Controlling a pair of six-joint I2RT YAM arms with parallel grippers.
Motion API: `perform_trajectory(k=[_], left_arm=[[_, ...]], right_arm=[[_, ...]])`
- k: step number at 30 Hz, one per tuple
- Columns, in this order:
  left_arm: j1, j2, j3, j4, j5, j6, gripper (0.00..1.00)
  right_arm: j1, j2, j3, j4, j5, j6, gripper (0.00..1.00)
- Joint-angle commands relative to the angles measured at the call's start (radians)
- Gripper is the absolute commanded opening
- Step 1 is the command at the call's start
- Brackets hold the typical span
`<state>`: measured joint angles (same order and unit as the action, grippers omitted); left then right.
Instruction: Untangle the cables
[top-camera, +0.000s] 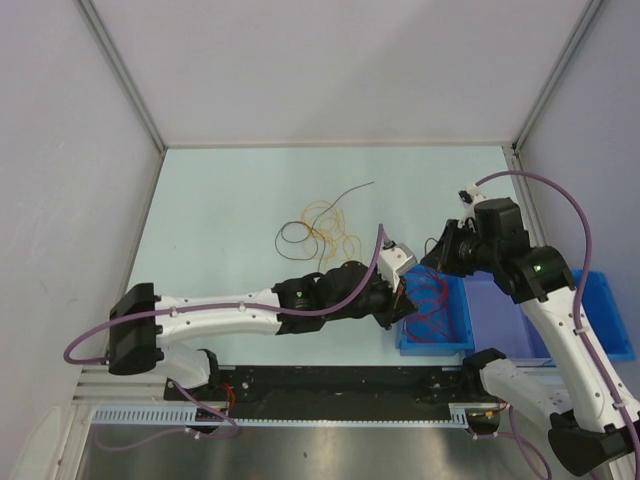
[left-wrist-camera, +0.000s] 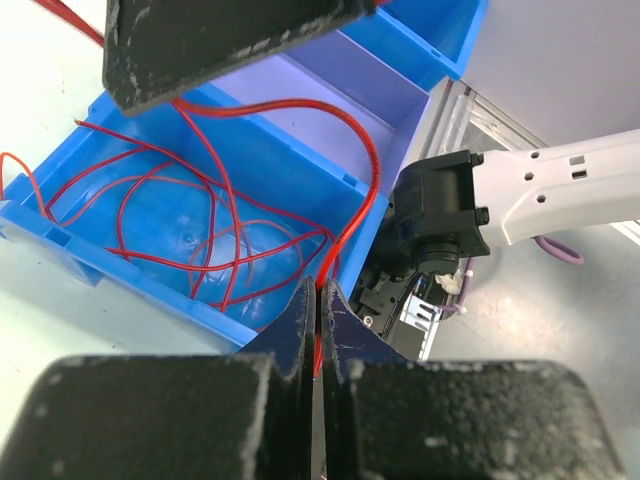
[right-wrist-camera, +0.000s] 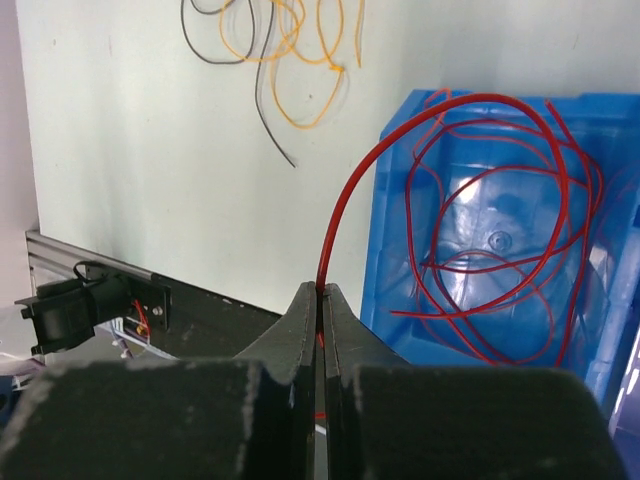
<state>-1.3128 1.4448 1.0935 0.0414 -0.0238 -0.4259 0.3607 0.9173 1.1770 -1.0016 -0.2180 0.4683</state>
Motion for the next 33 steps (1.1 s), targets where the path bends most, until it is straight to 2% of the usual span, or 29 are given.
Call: perform_trajectory(k=[1,7,17,25,26,33], left_arm=[[-0.003,-0.035,0.029,0.029,-0.028,0.006,0.0],[-0.002,-0.024,0.048,0.017,-0.041,0.012,0.0],[-0.002,0.015,0.069,-0.003,-0.062,0.015,0.0],[-0.003,0.052,0.136,-0.035,-0.149,0.019,0.0],[-0.003,0.072,0.152,-0.088,-0.159,0.019,0.0],[-0.003,0.161,0.245,-0.178,-0.218,-0.002,0.0]], right_arm=[[0.004,-0.002,-0.071,-0.008,-0.041,0.062,0.0],[0.0,0.005,-0.238,0.026,-0.032,0.13,0.0],[-0.02,-0.021,-0.293,-0.014,0.206,0.265,0.0],[-0.028,-0.067,-0.343,-0.018,0.256,0.355,0.0],[-0.028,-0.077,-0.349,-0.017,0.262,0.363,0.0],[-0.028,-0.13,-0.399,-0.008,0.246,0.398,0.02]])
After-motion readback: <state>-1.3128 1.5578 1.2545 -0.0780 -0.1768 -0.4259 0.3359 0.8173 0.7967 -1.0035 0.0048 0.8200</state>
